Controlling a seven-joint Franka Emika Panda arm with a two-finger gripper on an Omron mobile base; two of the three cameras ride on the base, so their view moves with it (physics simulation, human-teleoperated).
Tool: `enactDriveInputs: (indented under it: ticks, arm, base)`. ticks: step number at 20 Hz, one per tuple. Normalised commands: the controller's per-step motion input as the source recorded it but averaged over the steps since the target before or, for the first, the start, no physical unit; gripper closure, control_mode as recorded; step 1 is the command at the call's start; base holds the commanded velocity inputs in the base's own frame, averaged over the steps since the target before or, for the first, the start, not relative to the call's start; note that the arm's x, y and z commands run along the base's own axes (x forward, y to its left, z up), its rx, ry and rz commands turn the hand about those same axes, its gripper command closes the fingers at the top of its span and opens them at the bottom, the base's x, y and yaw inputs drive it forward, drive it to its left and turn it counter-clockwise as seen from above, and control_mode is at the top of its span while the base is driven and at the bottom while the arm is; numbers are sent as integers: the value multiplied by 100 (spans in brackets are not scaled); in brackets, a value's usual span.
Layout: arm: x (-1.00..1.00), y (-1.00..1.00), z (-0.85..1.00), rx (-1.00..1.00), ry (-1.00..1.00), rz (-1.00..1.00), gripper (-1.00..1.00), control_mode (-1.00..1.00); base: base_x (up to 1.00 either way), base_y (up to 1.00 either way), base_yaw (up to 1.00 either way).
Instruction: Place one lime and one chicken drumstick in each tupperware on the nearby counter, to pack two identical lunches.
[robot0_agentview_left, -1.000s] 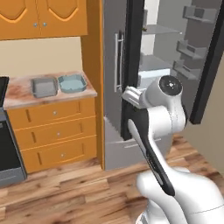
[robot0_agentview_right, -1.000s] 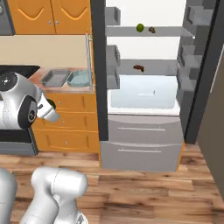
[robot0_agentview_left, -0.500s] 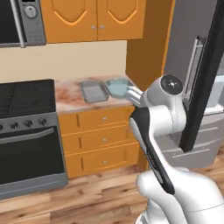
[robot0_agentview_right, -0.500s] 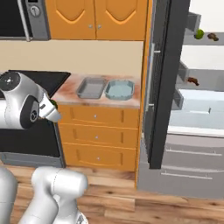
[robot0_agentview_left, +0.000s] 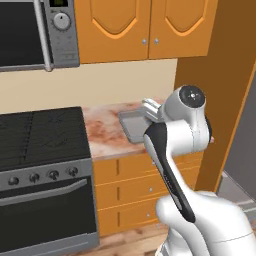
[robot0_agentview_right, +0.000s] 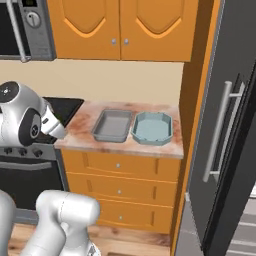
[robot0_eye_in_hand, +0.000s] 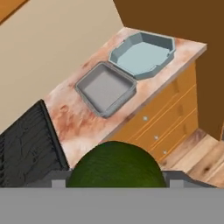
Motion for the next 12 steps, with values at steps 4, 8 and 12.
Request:
enactDriveInputs:
  ticks: [4, 8, 12]
  arm:
    - [0, 0, 0, 0, 0, 0, 100, 100]
    - [0, 0, 0, 0, 0, 0, 100, 100]
    - [81, -46, -57, -8, 19, 0, 100, -100]
  base:
    - [83, -39, -5]
    - [59, -28, 0]
    - [0, 0, 0]
